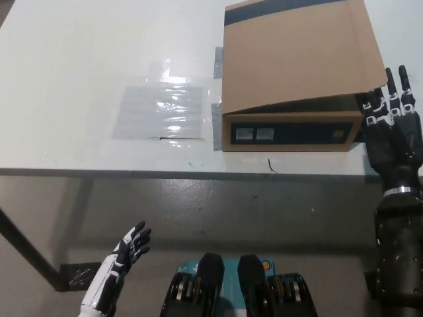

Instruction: A small storage box is placed at the center of the table and the robot uses its right hand to slide under its lid and push it upwards to open it

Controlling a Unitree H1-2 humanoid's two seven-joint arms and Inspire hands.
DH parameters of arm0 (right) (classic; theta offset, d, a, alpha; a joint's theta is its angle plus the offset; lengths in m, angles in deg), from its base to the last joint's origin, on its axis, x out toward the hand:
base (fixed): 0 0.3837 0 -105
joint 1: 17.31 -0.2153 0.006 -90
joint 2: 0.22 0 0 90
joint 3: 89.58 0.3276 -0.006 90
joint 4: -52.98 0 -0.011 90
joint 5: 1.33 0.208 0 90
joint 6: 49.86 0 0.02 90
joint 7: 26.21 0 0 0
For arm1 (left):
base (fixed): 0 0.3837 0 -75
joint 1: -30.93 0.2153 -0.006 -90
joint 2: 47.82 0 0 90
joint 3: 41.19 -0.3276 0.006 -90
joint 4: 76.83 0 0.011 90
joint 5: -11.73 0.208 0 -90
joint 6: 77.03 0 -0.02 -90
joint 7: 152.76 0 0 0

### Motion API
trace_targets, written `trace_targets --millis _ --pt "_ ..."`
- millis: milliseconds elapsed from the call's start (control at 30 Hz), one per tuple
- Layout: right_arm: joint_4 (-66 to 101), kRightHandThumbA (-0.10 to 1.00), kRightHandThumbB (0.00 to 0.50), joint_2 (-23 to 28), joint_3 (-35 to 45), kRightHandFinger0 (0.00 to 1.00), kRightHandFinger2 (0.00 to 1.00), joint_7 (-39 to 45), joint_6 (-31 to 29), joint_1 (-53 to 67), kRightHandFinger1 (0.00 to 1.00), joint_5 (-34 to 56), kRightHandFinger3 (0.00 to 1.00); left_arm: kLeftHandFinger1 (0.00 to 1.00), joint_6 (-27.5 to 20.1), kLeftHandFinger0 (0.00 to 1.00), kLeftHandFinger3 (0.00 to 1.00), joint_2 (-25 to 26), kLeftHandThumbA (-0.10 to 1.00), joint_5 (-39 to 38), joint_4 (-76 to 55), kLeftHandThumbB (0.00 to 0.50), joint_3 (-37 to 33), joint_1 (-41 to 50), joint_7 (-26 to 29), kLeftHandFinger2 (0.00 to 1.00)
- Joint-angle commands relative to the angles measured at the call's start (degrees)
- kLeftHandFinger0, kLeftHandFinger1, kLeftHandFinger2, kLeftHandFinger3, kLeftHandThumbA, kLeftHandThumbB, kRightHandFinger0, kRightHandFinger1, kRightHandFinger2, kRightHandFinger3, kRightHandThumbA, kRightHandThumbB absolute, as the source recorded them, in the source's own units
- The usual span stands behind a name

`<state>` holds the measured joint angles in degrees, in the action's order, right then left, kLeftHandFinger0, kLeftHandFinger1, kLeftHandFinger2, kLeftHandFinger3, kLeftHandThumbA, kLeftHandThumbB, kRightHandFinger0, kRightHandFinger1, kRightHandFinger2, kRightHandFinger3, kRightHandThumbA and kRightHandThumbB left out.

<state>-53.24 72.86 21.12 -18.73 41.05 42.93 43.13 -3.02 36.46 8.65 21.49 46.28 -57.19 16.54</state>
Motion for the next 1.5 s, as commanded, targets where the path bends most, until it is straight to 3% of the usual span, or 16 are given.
trace_targets --millis 0,867,933,1133,1267,1467 --pt "2.3 1.0 0.306 -0.5 -0.2 1.0 1.0 1.1 0.5 -4.2 1.0 2.1 1.0 1.0 -2.4 1.0 1.0 0.8 1.0 -0.8 -0.1 0.313 0.4 -1.0 -0.8 1.0" --pt "-1.6 1.0 0.292 -5.7 -1.3 1.0 1.0 -0.4 0.6 -8.5 1.0 1.3 1.0 1.0 -1.6 1.0 1.0 1.4 1.0 -0.1 -0.6 0.349 0.3 -2.3 -1.0 1.0" --pt "-1.9 1.0 0.318 -6.1 -1.7 1.0 1.0 -0.2 0.7 -8.8 1.0 0.8 1.0 1.0 -1.7 1.0 1.0 1.4 1.0 -0.2 -0.6 0.349 0.2 -2.3 -1.1 1.0" --pt "-2.3 1.0 0.309 -7.2 -2.9 1.0 1.0 0.5 0.7 -10.8 1.0 0.4 1.0 1.0 -0.8 1.0 1.0 1.6 1.0 0.0 -1.0 0.353 0.2 -2.6 -1.0 1.0" --pt "-1.7 1.0 0.338 -8.4 -4.0 1.0 1.0 -1.5 0.9 -12.2 1.0 -0.9 1.0 1.0 -1.0 1.0 1.0 1.7 1.0 -0.4 -1.0 0.355 0.2 -2.5 -1.2 1.0" --pt "-3.7 1.0 0.308 -10.1 -5.8 1.0 1.0 -2.0 0.6 -15.3 1.0 -2.9 1.0 1.0 -1.4 1.0 1.0 1.8 1.0 -0.1 -0.9 0.334 0.1 -2.4 -1.1 1.0"
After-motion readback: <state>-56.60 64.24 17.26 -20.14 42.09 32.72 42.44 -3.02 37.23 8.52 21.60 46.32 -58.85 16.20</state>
